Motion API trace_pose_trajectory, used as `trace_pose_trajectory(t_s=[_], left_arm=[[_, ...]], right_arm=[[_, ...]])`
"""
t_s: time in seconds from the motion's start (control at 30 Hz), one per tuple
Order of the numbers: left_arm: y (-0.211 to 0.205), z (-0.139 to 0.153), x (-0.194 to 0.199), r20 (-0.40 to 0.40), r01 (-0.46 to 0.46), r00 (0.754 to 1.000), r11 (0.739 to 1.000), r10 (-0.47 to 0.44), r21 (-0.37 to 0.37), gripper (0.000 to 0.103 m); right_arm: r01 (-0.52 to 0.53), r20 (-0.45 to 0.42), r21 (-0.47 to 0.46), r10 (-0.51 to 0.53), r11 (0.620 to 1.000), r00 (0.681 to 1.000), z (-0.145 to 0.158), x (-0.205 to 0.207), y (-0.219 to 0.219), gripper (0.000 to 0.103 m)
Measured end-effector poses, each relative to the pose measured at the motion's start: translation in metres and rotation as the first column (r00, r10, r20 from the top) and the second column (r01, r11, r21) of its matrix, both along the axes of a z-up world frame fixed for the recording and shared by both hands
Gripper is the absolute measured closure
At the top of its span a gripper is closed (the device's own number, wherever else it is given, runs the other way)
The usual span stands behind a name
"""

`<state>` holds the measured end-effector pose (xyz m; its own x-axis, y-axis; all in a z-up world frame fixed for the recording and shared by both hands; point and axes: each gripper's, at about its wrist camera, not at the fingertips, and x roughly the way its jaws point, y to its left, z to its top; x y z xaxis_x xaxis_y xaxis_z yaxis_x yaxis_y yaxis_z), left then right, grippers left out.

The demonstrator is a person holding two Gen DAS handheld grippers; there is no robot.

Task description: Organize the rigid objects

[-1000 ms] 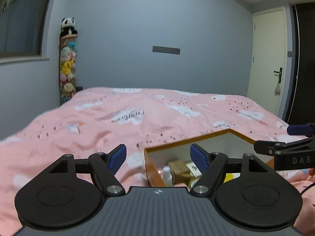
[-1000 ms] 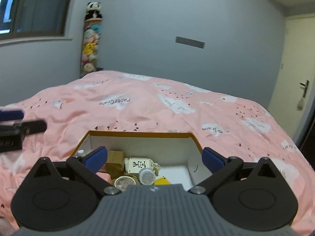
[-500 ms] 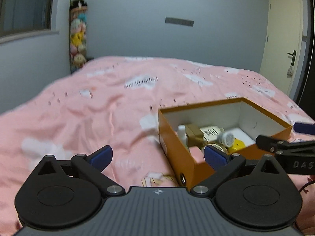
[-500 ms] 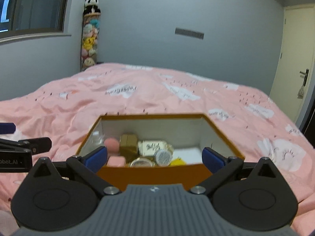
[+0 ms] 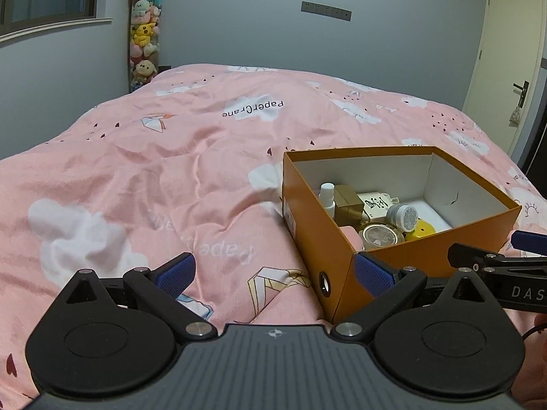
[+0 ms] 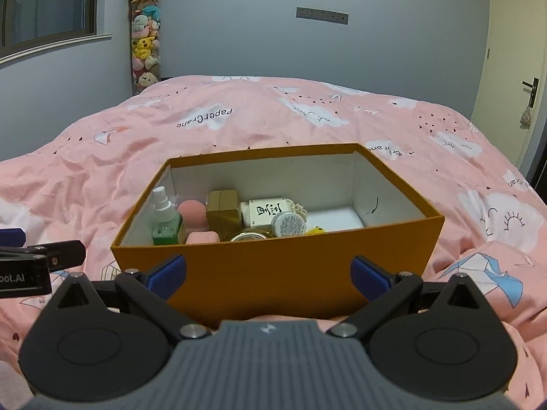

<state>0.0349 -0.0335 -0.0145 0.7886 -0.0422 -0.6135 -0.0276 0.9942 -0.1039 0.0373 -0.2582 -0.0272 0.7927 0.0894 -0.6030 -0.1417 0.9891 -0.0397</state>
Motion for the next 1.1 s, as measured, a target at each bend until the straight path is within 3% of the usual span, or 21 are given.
trace_pose_trajectory(t_s=[1.1], left_arm=[[0.0023,-0.0015,0.0014,-0.022,-0.032,0.999,0.999,0.032,0.003,0.0]], right_arm=[[-0.013,-0.023,0.0,0.013,1.0,1.0,-0.0063,0.0042,0.0035,0.003]])
